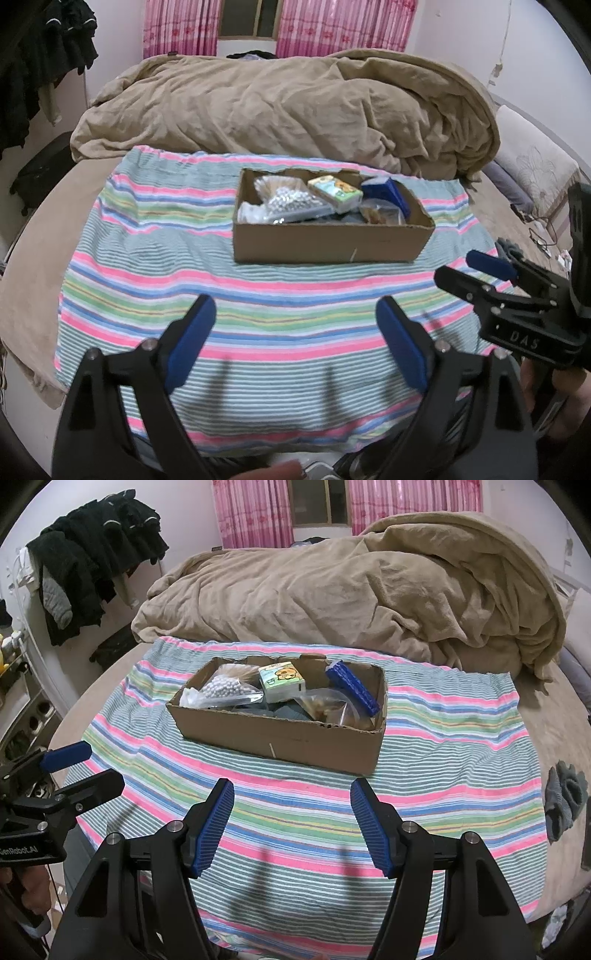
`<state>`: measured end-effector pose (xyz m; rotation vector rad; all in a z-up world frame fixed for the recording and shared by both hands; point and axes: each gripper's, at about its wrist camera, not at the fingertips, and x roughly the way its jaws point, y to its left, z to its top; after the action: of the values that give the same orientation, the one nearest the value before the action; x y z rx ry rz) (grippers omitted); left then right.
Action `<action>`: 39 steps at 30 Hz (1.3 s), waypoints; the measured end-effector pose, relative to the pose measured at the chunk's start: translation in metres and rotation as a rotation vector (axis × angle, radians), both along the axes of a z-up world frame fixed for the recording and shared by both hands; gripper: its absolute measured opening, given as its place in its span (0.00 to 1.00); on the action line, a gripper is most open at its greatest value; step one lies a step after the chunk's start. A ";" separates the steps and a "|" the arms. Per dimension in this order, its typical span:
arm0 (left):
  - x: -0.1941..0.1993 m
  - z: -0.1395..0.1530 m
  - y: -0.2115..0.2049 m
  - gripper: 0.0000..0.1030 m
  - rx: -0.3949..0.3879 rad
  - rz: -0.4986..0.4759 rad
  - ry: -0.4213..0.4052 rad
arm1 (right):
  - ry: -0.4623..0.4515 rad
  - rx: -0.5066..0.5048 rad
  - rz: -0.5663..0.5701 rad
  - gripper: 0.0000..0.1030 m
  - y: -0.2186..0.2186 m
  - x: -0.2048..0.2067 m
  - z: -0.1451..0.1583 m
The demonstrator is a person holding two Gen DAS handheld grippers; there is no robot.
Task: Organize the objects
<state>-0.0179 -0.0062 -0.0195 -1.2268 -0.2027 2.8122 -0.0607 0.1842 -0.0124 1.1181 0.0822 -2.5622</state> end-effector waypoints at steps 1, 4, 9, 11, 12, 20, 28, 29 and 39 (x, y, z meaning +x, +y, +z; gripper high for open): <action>0.000 0.001 0.000 0.87 0.000 0.000 0.002 | 0.000 0.000 0.001 0.67 0.000 0.000 0.000; 0.001 0.001 0.000 0.87 -0.006 -0.003 0.006 | 0.001 -0.002 0.000 0.67 0.000 -0.001 0.000; 0.001 0.002 -0.001 0.88 -0.006 -0.007 0.010 | 0.002 -0.002 0.001 0.67 0.000 -0.003 0.000; 0.001 0.002 -0.001 0.88 -0.005 -0.008 0.008 | 0.001 -0.002 0.000 0.67 0.000 -0.003 0.000; 0.000 0.001 -0.002 0.88 -0.003 -0.009 0.006 | 0.001 -0.002 0.000 0.67 0.000 -0.003 0.000; -0.002 0.000 -0.005 0.88 0.010 0.001 -0.002 | 0.003 -0.003 0.002 0.67 -0.002 -0.005 0.002; -0.003 0.000 -0.007 0.88 0.015 0.003 -0.001 | 0.008 -0.006 0.001 0.67 -0.003 -0.006 0.004; -0.003 0.000 -0.007 0.88 0.013 0.005 -0.002 | 0.008 -0.005 0.001 0.67 -0.003 -0.006 0.004; -0.005 0.001 -0.007 0.88 0.013 0.003 -0.003 | 0.014 -0.012 -0.006 0.67 -0.001 -0.007 0.008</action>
<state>-0.0225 -0.0136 -0.0186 -1.2294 -0.2232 2.8074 -0.0675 0.1836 -0.0047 1.0972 0.0670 -2.5729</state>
